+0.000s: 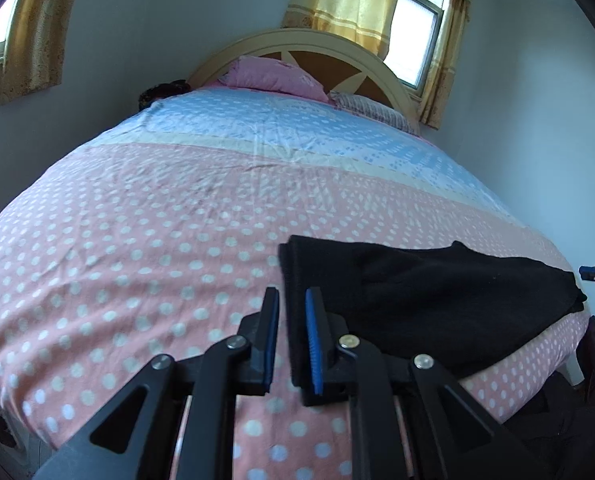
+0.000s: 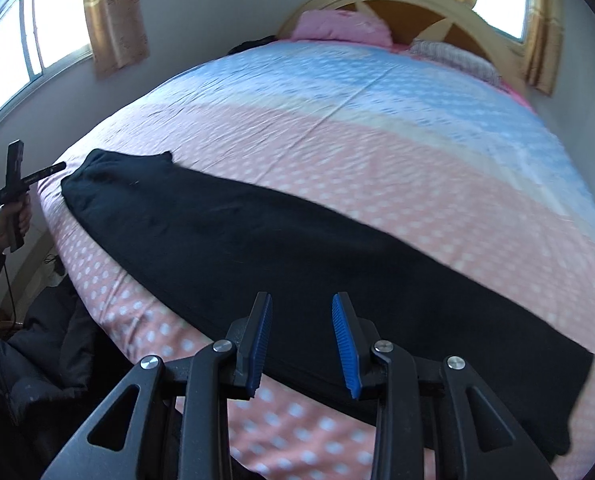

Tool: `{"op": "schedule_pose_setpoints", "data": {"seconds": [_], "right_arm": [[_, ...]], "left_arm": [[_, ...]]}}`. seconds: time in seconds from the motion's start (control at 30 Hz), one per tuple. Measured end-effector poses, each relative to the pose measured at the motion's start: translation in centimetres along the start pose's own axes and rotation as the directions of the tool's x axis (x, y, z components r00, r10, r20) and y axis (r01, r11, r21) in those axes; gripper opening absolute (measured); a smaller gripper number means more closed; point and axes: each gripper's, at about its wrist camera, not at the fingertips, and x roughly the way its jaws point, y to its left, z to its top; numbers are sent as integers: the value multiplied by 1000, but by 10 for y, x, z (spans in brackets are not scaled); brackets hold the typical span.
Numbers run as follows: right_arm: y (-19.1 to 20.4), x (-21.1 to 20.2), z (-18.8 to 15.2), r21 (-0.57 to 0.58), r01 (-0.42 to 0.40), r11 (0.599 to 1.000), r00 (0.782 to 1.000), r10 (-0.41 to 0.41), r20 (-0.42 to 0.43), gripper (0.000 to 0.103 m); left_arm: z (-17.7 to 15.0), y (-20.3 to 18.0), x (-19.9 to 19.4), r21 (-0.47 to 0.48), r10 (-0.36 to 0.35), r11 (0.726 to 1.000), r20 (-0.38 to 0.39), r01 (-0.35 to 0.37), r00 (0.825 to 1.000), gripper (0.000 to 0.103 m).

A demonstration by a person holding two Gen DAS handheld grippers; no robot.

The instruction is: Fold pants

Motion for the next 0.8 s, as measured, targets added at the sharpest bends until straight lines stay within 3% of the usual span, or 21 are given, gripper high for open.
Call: {"op": "schedule_pose_setpoints", "data": {"seconds": [0.2, 0.3, 0.4, 0.47, 0.63, 0.8], "right_arm": [[30, 28, 14, -43, -47, 998, 999, 46, -17, 33], [36, 32, 19, -48, -53, 997, 998, 53, -16, 33], [41, 40, 27, -36, -85, 996, 996, 84, -20, 33], [50, 47, 33, -50, -94, 994, 995, 93, -28, 33], [82, 66, 46, -105, -142, 984, 989, 137, -54, 33], [123, 67, 28, -240, -190, 952, 980, 168, -108, 33]], "left_arm": [[2, 8, -2, -41, -4, 999, 8, 4, 1000, 16], [5, 1, 7, -44, -29, 999, -27, 28, 999, 16], [10, -9, 17, -22, -30, 999, -52, 29, 998, 25], [14, -15, 26, -3, -29, 1000, -75, 29, 997, 40], [24, -18, 51, -16, -11, 1000, -117, 9, 993, 41], [19, -20, 59, -40, 9, 999, -154, -15, 988, 41]]}}
